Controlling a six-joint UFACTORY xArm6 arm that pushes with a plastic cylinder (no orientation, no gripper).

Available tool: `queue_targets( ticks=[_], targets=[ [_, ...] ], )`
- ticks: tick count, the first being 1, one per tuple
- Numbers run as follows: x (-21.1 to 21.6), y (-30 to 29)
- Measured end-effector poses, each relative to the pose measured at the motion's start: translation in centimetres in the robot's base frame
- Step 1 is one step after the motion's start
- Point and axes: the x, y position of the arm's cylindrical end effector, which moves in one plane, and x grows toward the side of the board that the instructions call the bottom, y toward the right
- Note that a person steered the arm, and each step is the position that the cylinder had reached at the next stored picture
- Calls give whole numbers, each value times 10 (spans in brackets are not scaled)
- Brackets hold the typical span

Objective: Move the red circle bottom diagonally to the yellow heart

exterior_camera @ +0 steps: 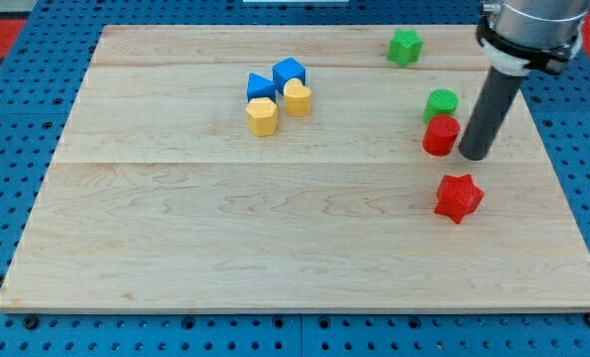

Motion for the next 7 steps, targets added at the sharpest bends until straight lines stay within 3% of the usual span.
queue_targets(
  ticks=[1, 3, 5, 6, 7],
  targets=[
    [-6, -11],
    [-26, -113],
    [-41, -76],
    [-56, -78],
    [-58, -117]
  ],
)
